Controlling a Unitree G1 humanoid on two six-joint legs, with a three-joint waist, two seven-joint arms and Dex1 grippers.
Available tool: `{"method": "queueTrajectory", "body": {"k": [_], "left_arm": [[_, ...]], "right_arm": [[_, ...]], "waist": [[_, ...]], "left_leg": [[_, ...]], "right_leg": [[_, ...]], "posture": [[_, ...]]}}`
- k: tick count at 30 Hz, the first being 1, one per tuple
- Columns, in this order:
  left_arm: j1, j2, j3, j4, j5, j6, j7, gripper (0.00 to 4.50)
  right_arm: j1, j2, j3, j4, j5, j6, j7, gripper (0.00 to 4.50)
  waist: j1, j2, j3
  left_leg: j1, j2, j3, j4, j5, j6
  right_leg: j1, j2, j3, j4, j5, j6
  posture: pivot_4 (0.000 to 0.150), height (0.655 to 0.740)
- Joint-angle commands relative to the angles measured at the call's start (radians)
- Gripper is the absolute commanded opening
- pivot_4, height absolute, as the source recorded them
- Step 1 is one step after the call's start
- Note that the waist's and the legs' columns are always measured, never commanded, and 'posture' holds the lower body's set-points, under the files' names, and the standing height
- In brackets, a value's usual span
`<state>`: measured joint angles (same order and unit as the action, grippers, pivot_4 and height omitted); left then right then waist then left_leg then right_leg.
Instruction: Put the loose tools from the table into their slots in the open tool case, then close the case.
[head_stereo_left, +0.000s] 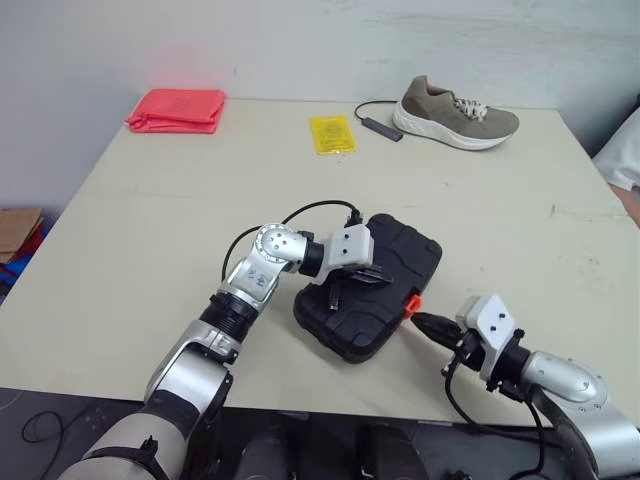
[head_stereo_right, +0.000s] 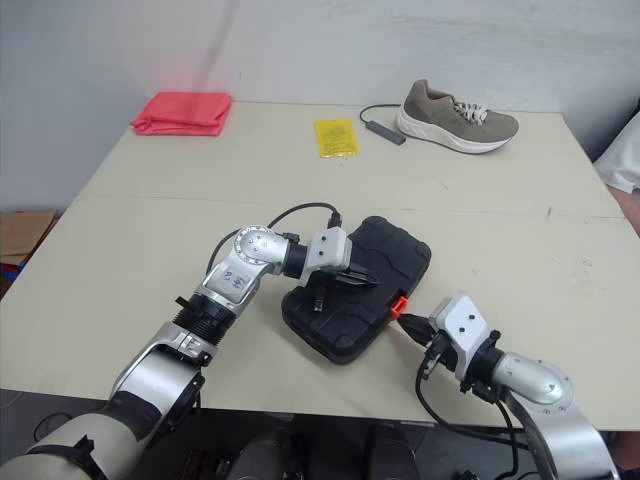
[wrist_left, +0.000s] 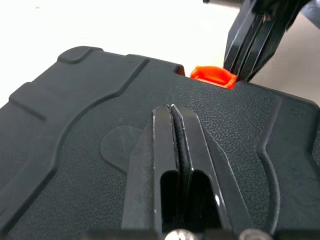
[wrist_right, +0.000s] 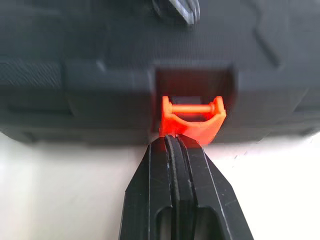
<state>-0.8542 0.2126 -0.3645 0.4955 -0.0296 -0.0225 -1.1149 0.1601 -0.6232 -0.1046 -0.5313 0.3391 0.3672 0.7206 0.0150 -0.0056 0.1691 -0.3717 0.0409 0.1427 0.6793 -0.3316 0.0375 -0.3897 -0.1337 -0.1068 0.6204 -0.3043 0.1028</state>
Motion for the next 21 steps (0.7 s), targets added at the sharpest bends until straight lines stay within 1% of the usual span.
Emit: {"method": "queueTrajectory", "body": {"k": [1,5,6,9,11,12,14,17,18,19,20,21], "left_arm": [[0.057,0.011,-0.066,0.103,0.071,0.021,-0.016,0.02],[0.061,0.013,-0.05,0.111,0.057,-0.007,-0.011,0.02],[0.064,0.013,-0.021,0.105,0.029,-0.052,-0.013,0.02],[0.064,0.014,0.129,0.058,-0.118,-0.125,-0.021,0.02],[0.065,0.024,0.185,0.037,-0.17,-0.126,-0.023,0.02],[0.074,0.051,0.214,0.012,-0.195,-0.127,-0.04,0.26],[0.11,0.15,0.281,-0.058,-0.24,-0.068,-0.07,0.82],[0.172,0.272,0.351,-0.115,-0.256,0.014,-0.038,2.22],[0.196,0.313,0.375,-0.119,-0.243,0.036,-0.006,2.7],[0.218,0.35,0.398,-0.119,-0.23,0.046,0.021,3.28],[0.242,0.387,0.426,-0.113,-0.22,0.041,0.042,3.67],[0.261,0.416,0.45,-0.104,-0.211,0.032,0.069,4.14]], "right_arm": [[-0.032,-0.018,-0.029,-0.059,0.038,-0.011,0.016,0.0],[-0.028,-0.028,-0.029,-0.039,0.028,-0.017,0.027,0.0],[-0.019,-0.036,-0.046,-0.038,0.027,-0.023,0.031,0.0],[0.021,-0.075,-0.159,-0.048,0.058,-0.019,0.051,0.0],[0.039,-0.086,-0.222,-0.049,0.088,-0.017,0.06,0.0],[0.057,-0.104,-0.273,-0.046,0.104,-0.026,0.087,0.32],[0.102,-0.164,-0.39,-0.015,0.1,-0.072,0.17,0.97],[0.122,-0.22,-0.501,0.065,0.092,-0.132,0.24,2.5],[0.127,-0.237,-0.524,0.096,0.077,-0.158,0.257,3.03],[0.129,-0.253,-0.543,0.128,0.063,-0.181,0.273,3.64],[0.126,-0.268,-0.561,0.165,0.05,-0.208,0.286,4.11],[0.116,-0.279,-0.575,0.197,0.044,-0.228,0.291,4.49]], "waist": [[0.001,0.0,-0.001],[0.006,-0.002,-0.004],[0.006,-0.002,-0.004],[0.004,-0.002,-0.004],[0.002,-0.003,-0.001],[0.002,-0.003,0.0],[-0.002,-0.001,0.004],[-0.014,-0.004,0.007],[-0.014,-0.004,0.007],[-0.015,-0.004,0.007],[-0.015,-0.004,0.007],[-0.015,-0.005,0.008]], "left_leg": [[0.0,0.0,0.0,0.0,0.0,0.0],[0.0,0.001,0.0,0.0,-0.001,-0.001],[0.0,0.001,0.0,0.0,-0.001,-0.001],[0.0,0.002,0.001,0.0,-0.001,-0.001],[-0.001,0.003,0.001,0.0,-0.001,-0.001],[-0.002,0.003,0.001,0.0,-0.001,-0.001],[-0.003,0.003,0.001,0.0,-0.001,-0.001],[-0.003,0.004,0.002,-0.002,-0.001,-0.002],[-0.003,0.004,0.002,-0.002,-0.001,-0.002],[-0.003,0.003,0.002,-0.001,-0.001,-0.002],[-0.003,0.003,0.002,-0.001,-0.001,-0.002],[-0.003,0.002,0.002,-0.001,-0.001,-0.001]], "right_leg": [[0.0,0.0,0.0,0.0,0.0,0.0],[0.0,0.001,0.0,-0.001,-0.001,-0.001],[0.0,0.001,0.0,-0.001,-0.001,-0.001],[-0.001,0.0,0.0,-0.001,-0.001,-0.001],[-0.002,0.001,0.001,0.0,-0.001,-0.001],[-0.003,0.001,0.0,0.0,-0.001,-0.002],[-0.003,0.002,0.0,0.0,-0.001,-0.002],[-0.004,0.004,0.0,-0.001,-0.001,-0.002],[-0.004,0.004,0.0,-0.001,-0.001,-0.002],[-0.003,0.004,-0.001,-0.001,-0.001,-0.002],[-0.003,0.004,-0.001,-0.001,-0.001,-0.002],[-0.003,0.003,0.0,-0.002,-0.001,-0.002]], "posture": [[0.15,0.74],[0.15,0.74],[0.15,0.74],[0.15,0.74],[0.15,0.74],[0.15,0.74],[0.15,0.74],[0.15,0.74],[0.15,0.74],[0.15,0.74],[0.15,0.74],[0.15,0.74]]}}
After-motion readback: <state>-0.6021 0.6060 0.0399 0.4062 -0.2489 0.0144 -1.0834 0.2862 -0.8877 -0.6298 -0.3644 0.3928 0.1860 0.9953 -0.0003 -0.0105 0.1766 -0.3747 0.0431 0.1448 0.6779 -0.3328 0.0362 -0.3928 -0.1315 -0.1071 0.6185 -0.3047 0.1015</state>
